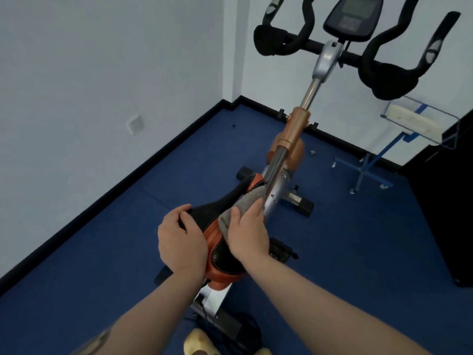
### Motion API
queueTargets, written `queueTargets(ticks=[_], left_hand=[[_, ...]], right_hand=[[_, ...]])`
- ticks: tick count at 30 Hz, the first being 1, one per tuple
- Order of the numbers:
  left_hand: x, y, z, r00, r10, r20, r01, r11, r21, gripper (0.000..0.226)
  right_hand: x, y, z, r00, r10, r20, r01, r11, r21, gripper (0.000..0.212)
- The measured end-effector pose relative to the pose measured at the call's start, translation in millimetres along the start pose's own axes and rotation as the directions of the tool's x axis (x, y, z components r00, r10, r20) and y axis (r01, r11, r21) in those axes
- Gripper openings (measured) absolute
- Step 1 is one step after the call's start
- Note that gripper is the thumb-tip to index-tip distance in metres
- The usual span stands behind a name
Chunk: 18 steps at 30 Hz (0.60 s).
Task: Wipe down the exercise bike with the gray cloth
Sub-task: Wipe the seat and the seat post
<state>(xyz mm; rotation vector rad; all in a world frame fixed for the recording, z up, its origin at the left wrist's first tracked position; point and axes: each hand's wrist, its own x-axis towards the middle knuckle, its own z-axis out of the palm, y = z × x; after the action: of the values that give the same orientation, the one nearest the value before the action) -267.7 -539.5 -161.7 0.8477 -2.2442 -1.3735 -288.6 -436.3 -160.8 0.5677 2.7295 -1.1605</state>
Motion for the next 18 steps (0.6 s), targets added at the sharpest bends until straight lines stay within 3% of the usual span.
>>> queueTargets(ticks=[3, 5, 10, 15, 16, 18], left_hand=[[2.1, -2.7, -1.8, 0.999, 0.023, 0.042, -0.022, 1.0, -0.009, 0.027], [3.7, -6.0, -2.8, 0.996, 0.056, 0.074, -0.054, 0.998, -0.028, 0.026], [6.0, -11.8, -2.8, 0.988, 0.132, 0.076, -0.126, 0.989, -0.08, 0.026], [4.2, -11.0, -3.6, 0.981, 0.19, 0.036, -0.185, 0.976, -0.117, 0.026], [3.9, -11.6, -3.2, 0.977, 0.212, 0.02, -0.208, 0.971, -0.115, 0.026], [3.6, -11.3, -3.1, 0.971, 0.24, -0.008, -0.24, 0.966, -0.101, 0.025]], right_hand=[[48.0, -15.0, -12.9, 0.975, 0.218, 0.05, -0.223, 0.959, 0.173, 0.062], [54.6, -20.0, -13.9, 0.972, 0.232, 0.022, -0.233, 0.962, 0.146, 0.059], [15.5, -5.1, 0.0, 0.993, -0.102, -0.057, 0.097, 0.991, -0.095, 0.073], [84.3, -10.8, -32.7, 0.981, -0.194, -0.008, 0.189, 0.96, -0.205, 0.052], [90.4, -13.6, -35.5, 0.96, -0.279, 0.012, 0.269, 0.914, -0.302, 0.047], [86.6, -17.3, -29.5, 0.846, -0.515, 0.138, 0.504, 0.687, -0.523, 0.048]])
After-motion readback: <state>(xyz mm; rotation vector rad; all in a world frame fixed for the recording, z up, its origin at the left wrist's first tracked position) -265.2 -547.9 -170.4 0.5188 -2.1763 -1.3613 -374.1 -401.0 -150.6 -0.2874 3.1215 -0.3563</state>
